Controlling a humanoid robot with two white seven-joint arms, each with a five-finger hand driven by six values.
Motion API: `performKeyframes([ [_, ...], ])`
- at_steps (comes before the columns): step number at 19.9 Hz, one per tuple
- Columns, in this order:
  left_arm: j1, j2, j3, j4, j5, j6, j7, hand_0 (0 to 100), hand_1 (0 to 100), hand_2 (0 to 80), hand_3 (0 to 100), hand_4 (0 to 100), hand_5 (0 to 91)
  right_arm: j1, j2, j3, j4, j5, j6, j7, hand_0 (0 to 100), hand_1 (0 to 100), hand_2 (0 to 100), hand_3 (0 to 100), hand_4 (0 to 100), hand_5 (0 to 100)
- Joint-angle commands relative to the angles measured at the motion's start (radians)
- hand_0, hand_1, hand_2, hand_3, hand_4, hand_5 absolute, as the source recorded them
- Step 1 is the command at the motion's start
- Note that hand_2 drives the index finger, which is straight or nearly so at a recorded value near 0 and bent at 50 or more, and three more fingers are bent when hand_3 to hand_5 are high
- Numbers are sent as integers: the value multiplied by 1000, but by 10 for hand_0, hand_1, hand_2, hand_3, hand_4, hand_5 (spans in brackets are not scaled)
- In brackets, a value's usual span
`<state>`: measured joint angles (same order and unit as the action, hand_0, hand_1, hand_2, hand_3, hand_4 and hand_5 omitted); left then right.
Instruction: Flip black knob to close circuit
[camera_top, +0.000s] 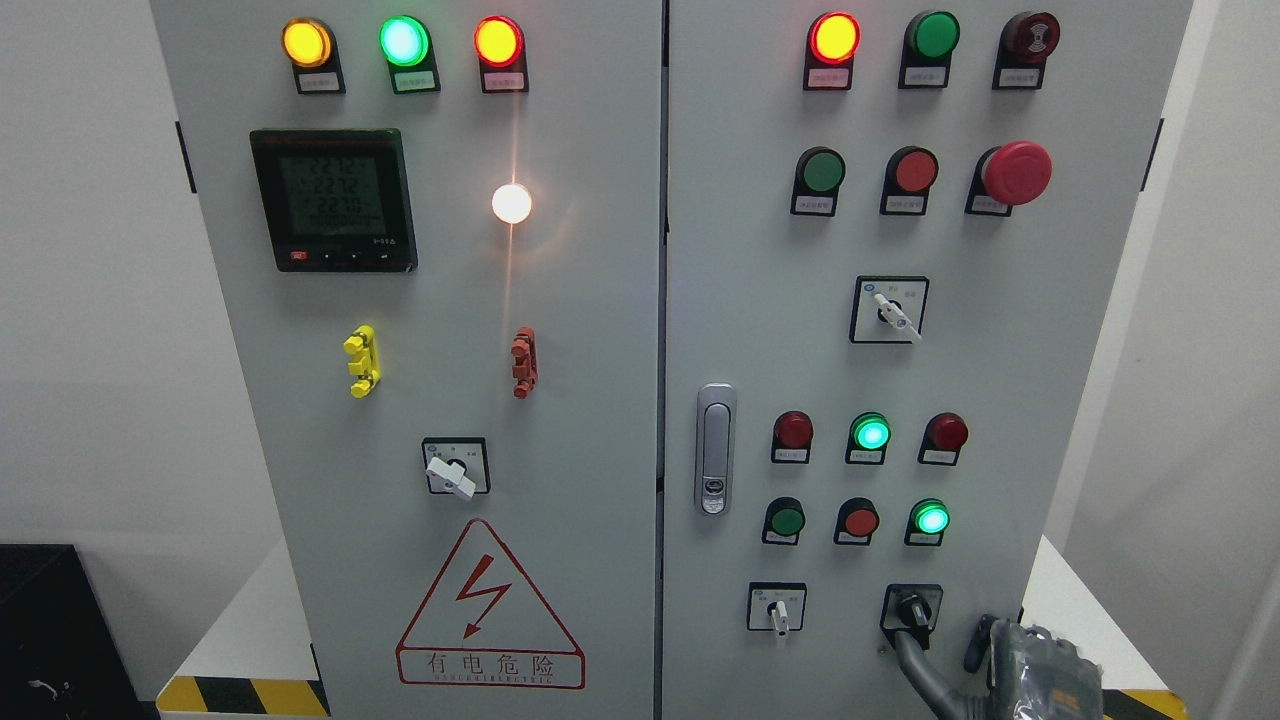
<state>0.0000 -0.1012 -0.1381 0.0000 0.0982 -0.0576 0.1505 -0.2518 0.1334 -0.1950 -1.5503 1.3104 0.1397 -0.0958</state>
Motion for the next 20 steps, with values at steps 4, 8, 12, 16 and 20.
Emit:
performKeyframes([
  [4,23,0,0,-29,0,1,0,120,556,0,0,0,0,2,-1,-26,-7,-5,3,-1,0,44,689,943,889,1000],
  [8,23,0,0,-29,0,1,0,120,556,0,0,0,0,0,-3,-27,-7,-5,1,-1,0,44,689,943,889,1000],
  [12,23,0,0,-29,0,1,0,120,556,0,0,0,0,0,-5,-32,-7,-6,1,-1,0,44,690,943,888,1000],
  [16,21,0,0,-29,0,1,0,120,556,0,0,0,0,-3,-6,-32,-8,-25,1,-1,0,44,690,943,889,1000],
  [20,23,0,0,-29,0,1,0,120,556,0,0,0,0,-4,-6,-32,-8,-26,1,-1,0,44,691,943,891,1000],
])
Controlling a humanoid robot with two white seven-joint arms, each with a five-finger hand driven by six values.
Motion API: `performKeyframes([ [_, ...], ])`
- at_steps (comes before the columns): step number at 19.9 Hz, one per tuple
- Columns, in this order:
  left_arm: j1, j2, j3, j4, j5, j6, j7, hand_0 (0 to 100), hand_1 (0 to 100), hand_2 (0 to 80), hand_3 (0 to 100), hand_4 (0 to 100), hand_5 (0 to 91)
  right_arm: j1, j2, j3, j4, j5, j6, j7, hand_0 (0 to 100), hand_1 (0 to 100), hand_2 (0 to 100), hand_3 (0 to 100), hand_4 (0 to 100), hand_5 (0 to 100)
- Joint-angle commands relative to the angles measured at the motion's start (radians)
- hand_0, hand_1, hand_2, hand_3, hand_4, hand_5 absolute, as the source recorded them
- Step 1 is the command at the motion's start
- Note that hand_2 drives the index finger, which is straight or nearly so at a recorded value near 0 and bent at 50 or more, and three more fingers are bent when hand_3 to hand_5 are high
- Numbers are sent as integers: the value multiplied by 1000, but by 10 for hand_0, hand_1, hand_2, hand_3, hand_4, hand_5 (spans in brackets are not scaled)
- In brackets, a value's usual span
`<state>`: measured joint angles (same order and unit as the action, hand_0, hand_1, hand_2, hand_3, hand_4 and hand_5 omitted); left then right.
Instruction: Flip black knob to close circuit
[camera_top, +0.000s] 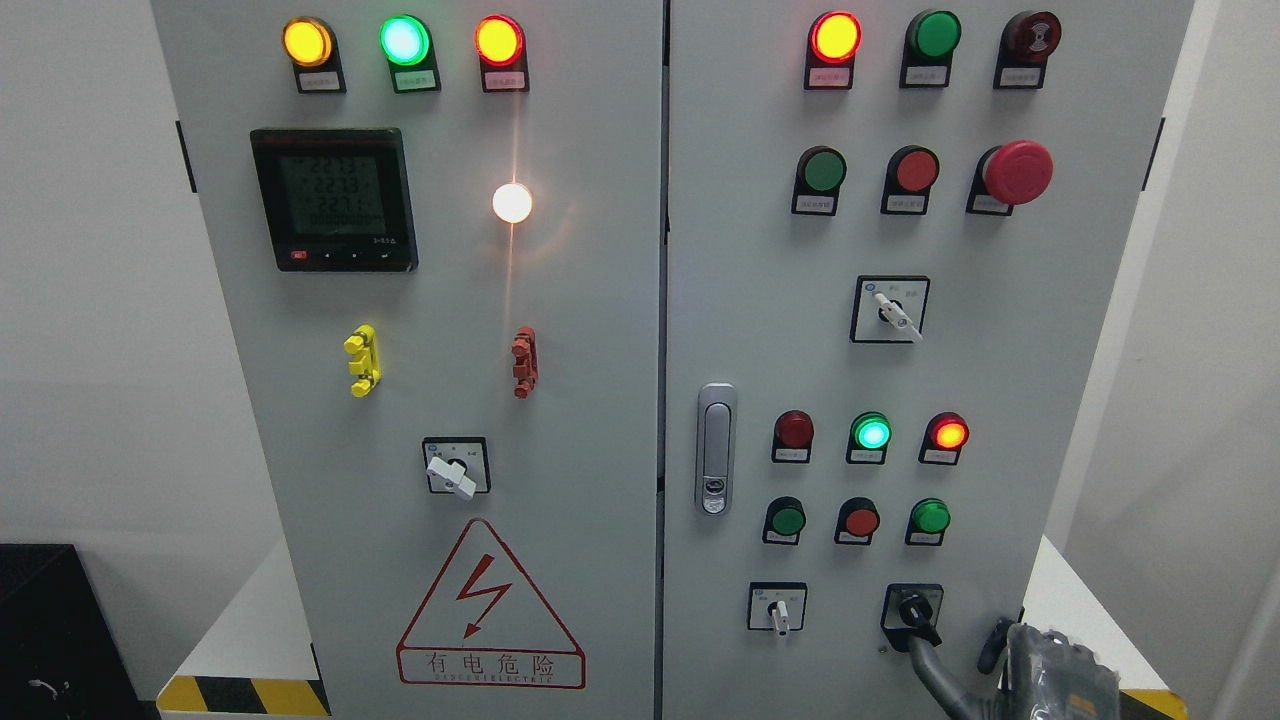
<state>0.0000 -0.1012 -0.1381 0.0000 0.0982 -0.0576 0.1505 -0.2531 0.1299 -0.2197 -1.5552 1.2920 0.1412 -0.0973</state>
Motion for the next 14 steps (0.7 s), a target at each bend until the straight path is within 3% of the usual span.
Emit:
performKeyframes([
  [1,23,0,0,-29,0,1,0,120,556,0,0,0,0,-3,-3,-7,-5,-8,0,1,0,44,691,943,891,1000],
  [14,23,0,0,-29,0,1,0,120,556,0,0,0,0,-5,-4,-7,-9,-22,-2,1,0,44,692,944,891,1000],
])
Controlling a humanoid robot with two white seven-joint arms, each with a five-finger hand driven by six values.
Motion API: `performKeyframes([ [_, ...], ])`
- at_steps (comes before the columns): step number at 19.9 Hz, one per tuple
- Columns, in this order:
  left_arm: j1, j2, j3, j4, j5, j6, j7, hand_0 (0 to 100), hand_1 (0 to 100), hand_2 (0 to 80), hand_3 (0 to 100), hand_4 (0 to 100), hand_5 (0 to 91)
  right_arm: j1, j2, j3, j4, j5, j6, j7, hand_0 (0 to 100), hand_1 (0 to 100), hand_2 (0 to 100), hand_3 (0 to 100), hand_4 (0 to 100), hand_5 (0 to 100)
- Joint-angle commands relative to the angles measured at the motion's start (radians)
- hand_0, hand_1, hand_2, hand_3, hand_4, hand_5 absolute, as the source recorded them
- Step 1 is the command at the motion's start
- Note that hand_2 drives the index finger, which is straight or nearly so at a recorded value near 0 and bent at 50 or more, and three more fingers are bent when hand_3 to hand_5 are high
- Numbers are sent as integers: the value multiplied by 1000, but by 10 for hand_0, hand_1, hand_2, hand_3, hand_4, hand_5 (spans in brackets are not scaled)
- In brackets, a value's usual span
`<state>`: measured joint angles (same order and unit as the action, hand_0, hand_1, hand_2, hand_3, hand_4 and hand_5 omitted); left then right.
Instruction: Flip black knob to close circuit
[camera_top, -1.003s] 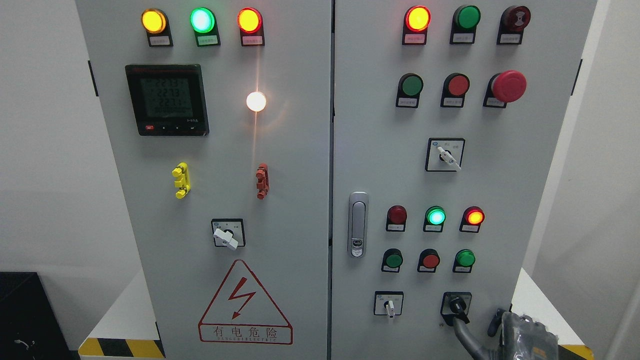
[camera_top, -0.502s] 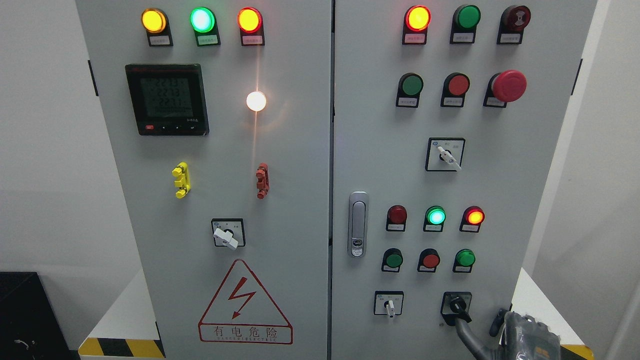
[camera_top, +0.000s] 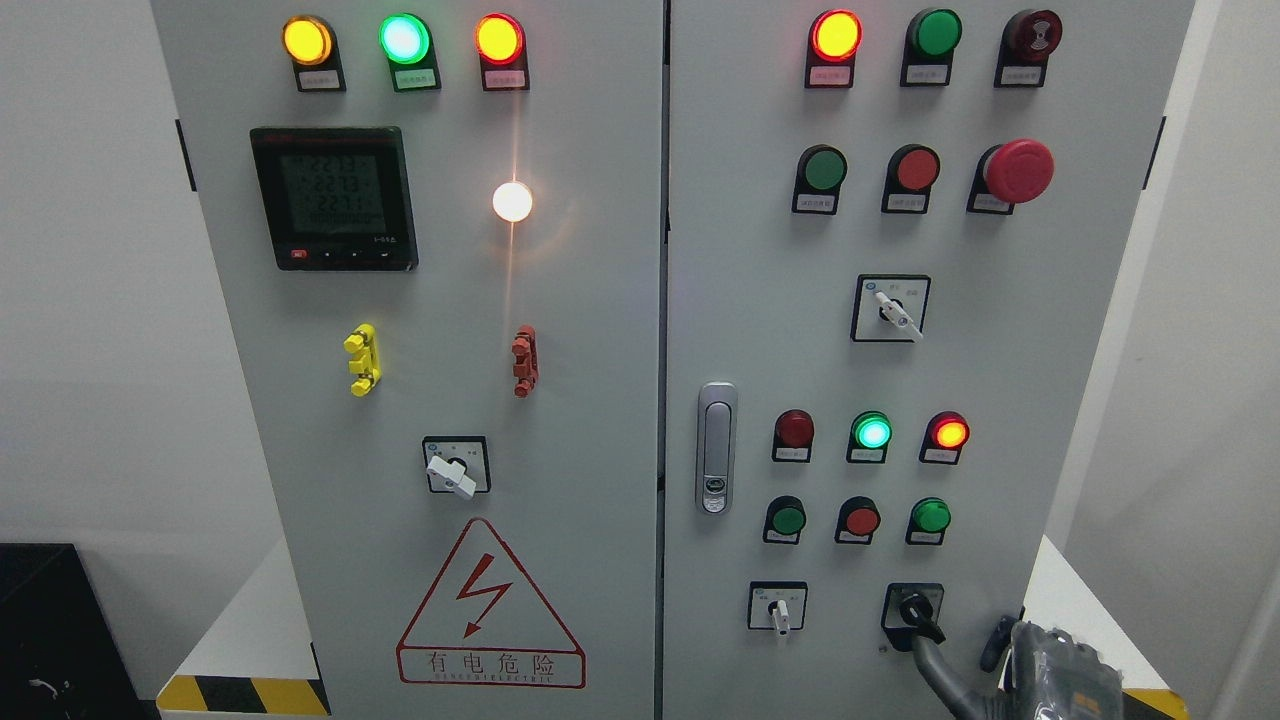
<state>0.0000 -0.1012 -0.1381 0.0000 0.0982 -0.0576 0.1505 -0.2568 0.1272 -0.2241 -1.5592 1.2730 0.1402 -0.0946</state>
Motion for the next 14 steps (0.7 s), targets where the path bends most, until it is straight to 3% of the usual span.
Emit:
performKeyframes([
  [1,23,0,0,-29,0,1,0,120,556,0,0,0,0,-1,-1,-1,-5,-4,-1,-2,0,44,691,944,891,1000],
  [14,23,0,0,-29,0,1,0,120,556,0,0,0,0,1,-3,31,2,-21,-5,7,0,46,690,944,892,1000],
])
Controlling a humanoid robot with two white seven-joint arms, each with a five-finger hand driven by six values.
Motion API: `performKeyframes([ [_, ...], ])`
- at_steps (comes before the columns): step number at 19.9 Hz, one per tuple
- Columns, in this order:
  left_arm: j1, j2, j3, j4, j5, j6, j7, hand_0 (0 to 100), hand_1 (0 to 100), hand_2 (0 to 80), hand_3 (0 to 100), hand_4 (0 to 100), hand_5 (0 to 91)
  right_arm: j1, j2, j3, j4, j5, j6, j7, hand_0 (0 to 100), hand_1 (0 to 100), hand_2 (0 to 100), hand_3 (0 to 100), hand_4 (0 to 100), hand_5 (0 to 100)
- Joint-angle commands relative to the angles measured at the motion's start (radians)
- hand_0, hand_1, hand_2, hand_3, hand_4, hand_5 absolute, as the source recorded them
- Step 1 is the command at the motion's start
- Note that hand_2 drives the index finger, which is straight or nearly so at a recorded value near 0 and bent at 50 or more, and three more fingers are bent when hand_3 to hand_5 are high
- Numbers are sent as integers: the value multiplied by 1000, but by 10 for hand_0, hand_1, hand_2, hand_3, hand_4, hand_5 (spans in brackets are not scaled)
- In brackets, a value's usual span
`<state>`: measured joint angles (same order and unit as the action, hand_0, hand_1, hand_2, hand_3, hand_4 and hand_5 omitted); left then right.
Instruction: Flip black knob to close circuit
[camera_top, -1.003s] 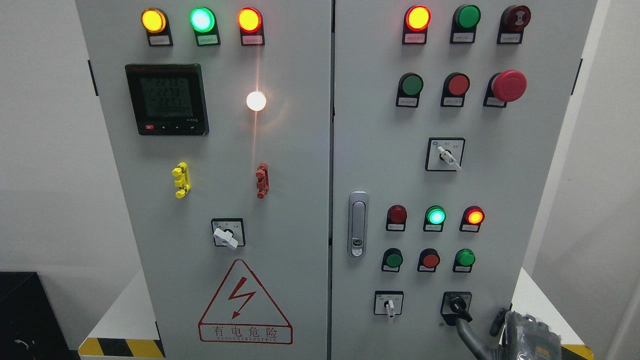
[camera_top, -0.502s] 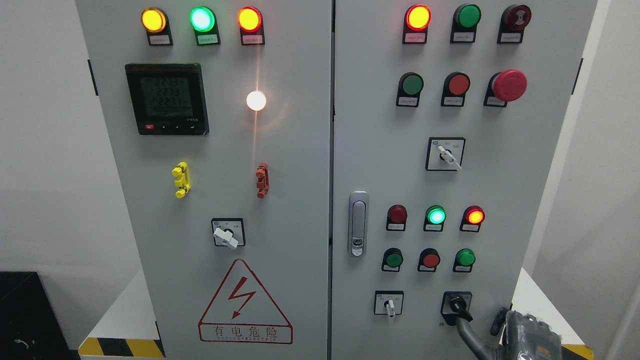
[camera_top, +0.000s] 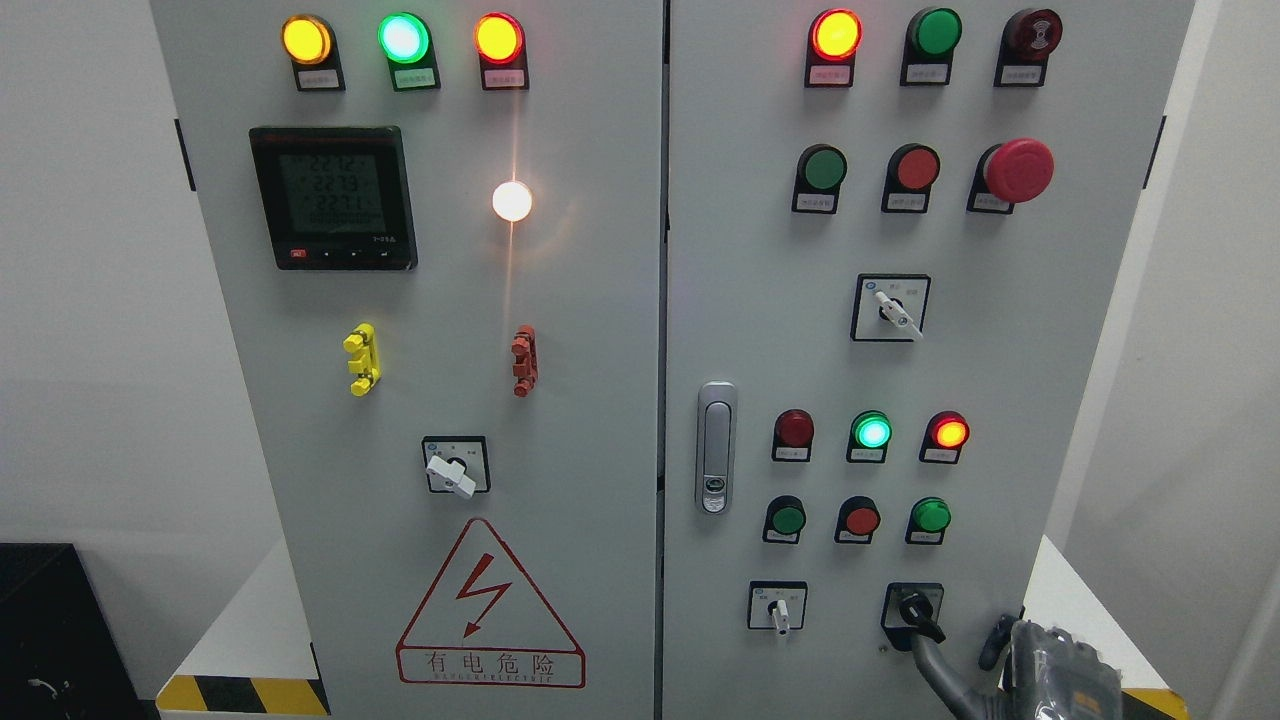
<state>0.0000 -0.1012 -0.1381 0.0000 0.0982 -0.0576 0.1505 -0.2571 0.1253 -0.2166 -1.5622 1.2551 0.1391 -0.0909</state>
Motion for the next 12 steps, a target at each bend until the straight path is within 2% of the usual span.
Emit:
performKeyframes([
  [1,23,0,0,-29,0,1,0,120,556,0,0,0,0,1,-1,29,7,-3,-4,3,0,46,690,944,892,1000],
  [12,23,0,0,-29,0,1,0,120,556,0,0,0,0,9,2,98,-1,1,-3,0,0,41,688,943,892,1000],
])
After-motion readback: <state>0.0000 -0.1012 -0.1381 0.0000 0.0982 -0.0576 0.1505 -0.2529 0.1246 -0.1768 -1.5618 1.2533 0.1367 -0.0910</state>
